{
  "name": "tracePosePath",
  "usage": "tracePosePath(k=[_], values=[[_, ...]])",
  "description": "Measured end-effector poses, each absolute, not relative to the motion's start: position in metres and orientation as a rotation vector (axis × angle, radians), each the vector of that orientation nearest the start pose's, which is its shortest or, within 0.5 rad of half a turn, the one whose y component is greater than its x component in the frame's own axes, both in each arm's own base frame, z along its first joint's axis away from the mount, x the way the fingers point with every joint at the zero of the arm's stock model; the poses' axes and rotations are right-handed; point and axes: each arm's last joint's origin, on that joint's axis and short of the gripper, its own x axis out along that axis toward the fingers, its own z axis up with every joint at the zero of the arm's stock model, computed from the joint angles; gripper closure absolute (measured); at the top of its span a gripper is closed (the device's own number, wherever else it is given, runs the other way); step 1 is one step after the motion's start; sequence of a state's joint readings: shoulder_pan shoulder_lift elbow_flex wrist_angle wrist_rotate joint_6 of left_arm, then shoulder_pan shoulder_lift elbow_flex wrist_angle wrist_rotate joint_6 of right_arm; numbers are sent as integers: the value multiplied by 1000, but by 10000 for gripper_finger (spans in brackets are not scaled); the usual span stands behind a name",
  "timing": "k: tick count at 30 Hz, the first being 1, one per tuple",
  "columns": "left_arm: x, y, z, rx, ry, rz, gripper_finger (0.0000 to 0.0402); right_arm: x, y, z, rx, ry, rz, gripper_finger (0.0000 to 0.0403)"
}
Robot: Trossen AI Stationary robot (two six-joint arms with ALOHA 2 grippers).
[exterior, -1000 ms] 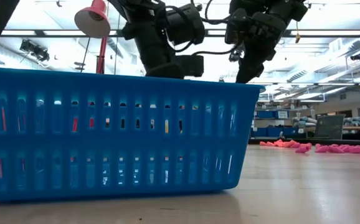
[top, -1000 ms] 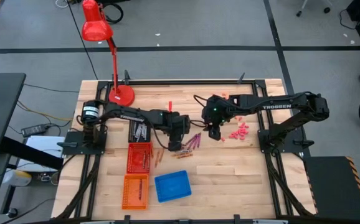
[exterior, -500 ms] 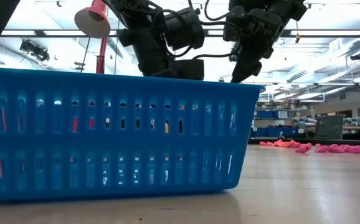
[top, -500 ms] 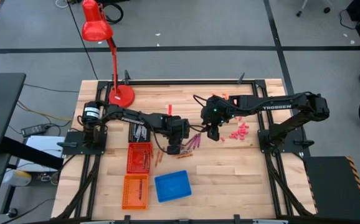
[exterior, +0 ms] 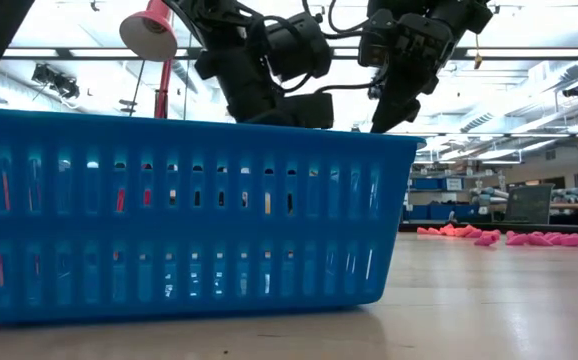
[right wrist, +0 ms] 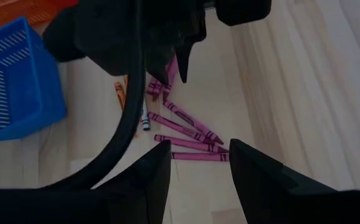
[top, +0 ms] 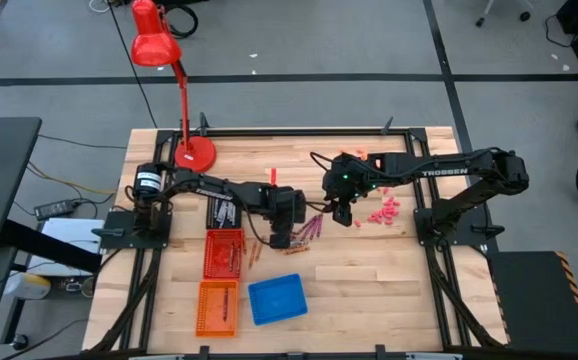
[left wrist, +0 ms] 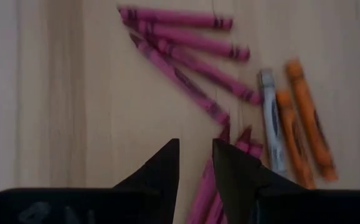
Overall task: Sort crayons
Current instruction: Put the red crayon into the orange bin
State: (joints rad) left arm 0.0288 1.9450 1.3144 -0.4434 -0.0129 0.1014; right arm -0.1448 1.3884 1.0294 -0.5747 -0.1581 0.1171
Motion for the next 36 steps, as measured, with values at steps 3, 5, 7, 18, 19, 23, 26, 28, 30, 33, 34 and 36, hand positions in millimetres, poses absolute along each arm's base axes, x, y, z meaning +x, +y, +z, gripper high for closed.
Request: tracePosePath(k=[3, 5, 7, 18, 19, 23, 26, 28, 30, 33, 34, 36], values=[[402, 12, 172, 39, 996, 13, 296, 277, -36, 256, 257, 926, -45, 236], [404, 12, 174, 18, 970, 25, 296, 277, -36, 255, 257, 933, -46, 236], [406, 9, 175, -18, 944, 40, 296, 276, -36, 255, 258, 940, -46, 236], [413, -10, 174, -168, 845, 305, 291, 267, -43, 260, 236, 951, -154, 236], [412, -11, 172, -186, 850, 312, 287, 264, -45, 262, 239, 951, -163, 236], [417, -17, 158, -231, 847, 330, 262, 253, -51, 272, 247, 921, -194, 236], [419, -17, 152, -236, 839, 362, 243, 246, -53, 280, 250, 892, -209, 236], [420, -16, 152, -229, 830, 384, 236, 241, -53, 286, 249, 872, -211, 236], [420, -15, 150, -221, 828, 400, 235, 237, -52, 289, 248, 860, -211, 236], [420, -15, 148, -216, 840, 402, 237, 233, -51, 295, 248, 833, -211, 236], [421, -15, 146, -216, 840, 403, 238, 232, -51, 296, 247, 828, -211, 236], [419, -15, 141, -210, 864, 406, 239, 231, -51, 298, 247, 822, -211, 236]])
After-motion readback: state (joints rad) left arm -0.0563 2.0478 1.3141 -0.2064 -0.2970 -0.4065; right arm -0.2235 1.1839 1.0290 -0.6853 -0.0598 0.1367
